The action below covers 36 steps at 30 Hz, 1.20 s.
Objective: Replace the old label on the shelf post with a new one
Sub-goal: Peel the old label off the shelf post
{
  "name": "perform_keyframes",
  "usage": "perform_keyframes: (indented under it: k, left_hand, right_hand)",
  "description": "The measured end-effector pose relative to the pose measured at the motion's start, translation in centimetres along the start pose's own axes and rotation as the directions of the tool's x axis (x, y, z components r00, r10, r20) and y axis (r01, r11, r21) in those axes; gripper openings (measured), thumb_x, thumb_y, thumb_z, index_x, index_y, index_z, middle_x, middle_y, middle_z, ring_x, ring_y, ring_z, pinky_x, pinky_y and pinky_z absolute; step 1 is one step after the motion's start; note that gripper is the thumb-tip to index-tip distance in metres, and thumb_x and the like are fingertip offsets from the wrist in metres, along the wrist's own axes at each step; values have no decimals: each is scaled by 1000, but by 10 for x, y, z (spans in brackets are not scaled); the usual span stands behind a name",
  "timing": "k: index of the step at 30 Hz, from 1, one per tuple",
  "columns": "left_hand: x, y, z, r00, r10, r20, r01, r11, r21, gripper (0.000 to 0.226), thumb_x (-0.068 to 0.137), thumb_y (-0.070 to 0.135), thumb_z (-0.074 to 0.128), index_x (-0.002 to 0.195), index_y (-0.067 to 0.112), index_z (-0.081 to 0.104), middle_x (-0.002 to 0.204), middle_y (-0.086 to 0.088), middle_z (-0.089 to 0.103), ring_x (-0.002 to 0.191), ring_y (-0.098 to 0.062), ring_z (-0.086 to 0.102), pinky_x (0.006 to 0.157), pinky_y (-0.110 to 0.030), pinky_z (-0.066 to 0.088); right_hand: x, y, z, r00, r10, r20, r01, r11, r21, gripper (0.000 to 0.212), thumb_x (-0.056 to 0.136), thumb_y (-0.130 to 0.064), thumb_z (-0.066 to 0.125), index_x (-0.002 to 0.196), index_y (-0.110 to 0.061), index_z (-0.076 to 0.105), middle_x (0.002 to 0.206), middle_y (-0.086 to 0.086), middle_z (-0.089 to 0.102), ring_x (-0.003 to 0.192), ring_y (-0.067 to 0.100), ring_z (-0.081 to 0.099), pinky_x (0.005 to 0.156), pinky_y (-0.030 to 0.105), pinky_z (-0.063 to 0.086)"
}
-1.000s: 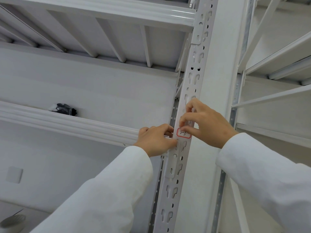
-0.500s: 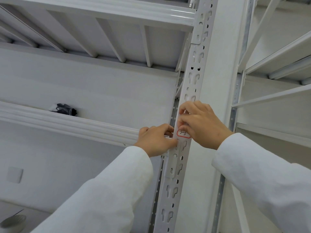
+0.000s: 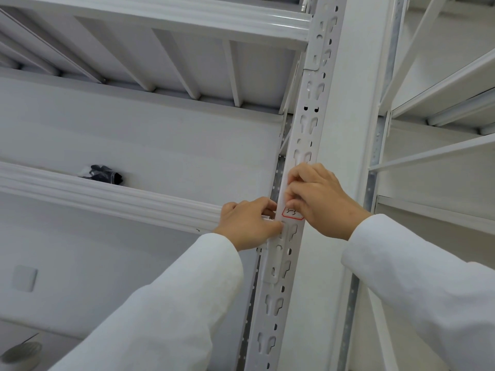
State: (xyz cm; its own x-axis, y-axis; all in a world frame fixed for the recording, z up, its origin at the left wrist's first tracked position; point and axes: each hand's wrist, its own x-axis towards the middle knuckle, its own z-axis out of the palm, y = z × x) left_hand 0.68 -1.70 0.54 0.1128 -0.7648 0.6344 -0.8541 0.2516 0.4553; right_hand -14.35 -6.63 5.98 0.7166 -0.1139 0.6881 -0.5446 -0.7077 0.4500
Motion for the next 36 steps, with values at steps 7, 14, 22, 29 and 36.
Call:
perform_keyframes:
  k: [7,14,22,29,36]
  left_hand:
    - [0,-1,1,1000,2,4,-2,1000,-4,34,85,43,49,118,35,53,120,17,63,119,-8,48,97,-25,15]
    - [0,0,0,1000,7,5,-7,1000,8,34,85,42,48,119,35,53,121,17,63,120,-9,48,96,-25,15]
    - [0,-1,1,1000,6,-2,-6,1000,14,34,85,43,48,118,35,52,121,18,63,120,-9,48,95,-24,15]
    - [1,0,1,1000,10,-6,-10,1000,20,34,85,43,48,117,34,53,121,17,63,119,-10,49,96,-25,16]
    - [0,-1,1,1000,12,-10,-12,1000,23,33,85,44,49,117,35,53,120,17,63,119,-10,49,99,-27,17]
  right_hand:
    - [3,2,-15,1000,-17,8,17,1000,-9,9,75,-28,72,82,-24,70,101,-3,51,86,10,36,81,26,24]
    - [3,1,-18,996,-78,38,82,989,-122,6,73,-28,73,79,-28,71,103,0,56,91,19,47,81,30,26]
    - [3,-2,-13,993,-117,11,116,970,-213,4,72,-24,63,70,-25,66,98,2,60,87,26,56,82,41,41]
    - [2,4,-4,996,-89,7,89,985,-149,10,75,-16,66,75,-24,61,104,1,55,95,17,36,92,35,24]
    - [2,5,-6,997,-67,41,70,994,-85,5,78,-15,66,78,-20,64,107,0,54,97,22,42,92,28,17]
